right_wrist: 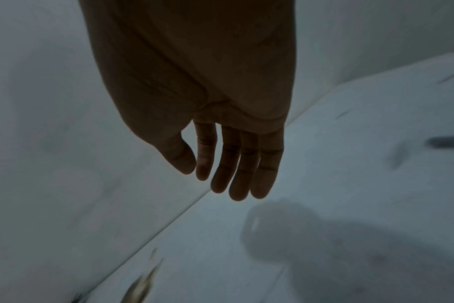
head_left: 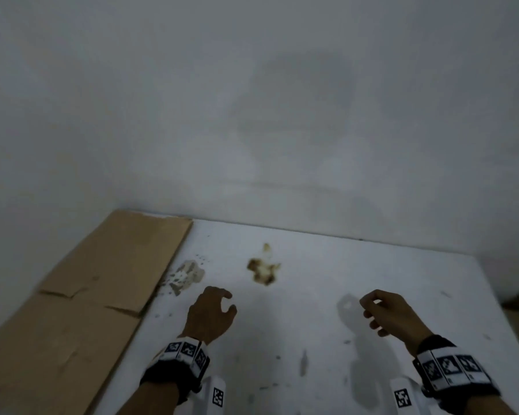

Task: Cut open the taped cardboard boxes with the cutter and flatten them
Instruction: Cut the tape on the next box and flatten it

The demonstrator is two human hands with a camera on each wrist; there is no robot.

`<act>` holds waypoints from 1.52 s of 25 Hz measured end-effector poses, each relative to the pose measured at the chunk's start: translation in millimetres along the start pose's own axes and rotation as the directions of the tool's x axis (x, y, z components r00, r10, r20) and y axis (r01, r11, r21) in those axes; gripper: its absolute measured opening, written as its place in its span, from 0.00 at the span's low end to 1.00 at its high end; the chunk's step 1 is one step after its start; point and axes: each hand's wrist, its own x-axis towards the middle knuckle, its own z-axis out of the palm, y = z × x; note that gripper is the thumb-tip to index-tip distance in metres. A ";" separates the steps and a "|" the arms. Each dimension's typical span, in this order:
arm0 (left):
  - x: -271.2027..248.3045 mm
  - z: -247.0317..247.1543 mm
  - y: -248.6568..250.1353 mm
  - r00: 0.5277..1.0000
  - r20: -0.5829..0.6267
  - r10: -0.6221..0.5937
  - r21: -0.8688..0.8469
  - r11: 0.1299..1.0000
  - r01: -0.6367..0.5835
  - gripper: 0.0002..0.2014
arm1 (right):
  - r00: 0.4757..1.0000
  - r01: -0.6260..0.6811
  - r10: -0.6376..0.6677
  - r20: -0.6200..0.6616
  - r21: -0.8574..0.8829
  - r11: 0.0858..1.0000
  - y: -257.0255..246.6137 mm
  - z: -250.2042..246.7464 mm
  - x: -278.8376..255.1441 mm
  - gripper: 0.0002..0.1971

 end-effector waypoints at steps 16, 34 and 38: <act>-45.4 246.8 422.9 0.718 0.453 0.528 -0.054 0.820 -0.569 0.17 | 0.813 -0.382 0.483 -0.324 0.330 0.864 299.0 -291.8 -60.0 0.06; -38.2 526.7 587.5 0.591 0.748 0.301 -0.173 0.949 -0.265 0.19 | 0.445 -0.466 0.670 -0.595 0.484 0.740 500.3 -428.4 38.8 0.34; -26.3 570.6 590.0 0.636 0.754 0.165 -0.243 0.969 0.035 0.30 | 0.539 -0.480 0.554 -0.634 0.309 0.821 546.3 -450.8 70.3 0.32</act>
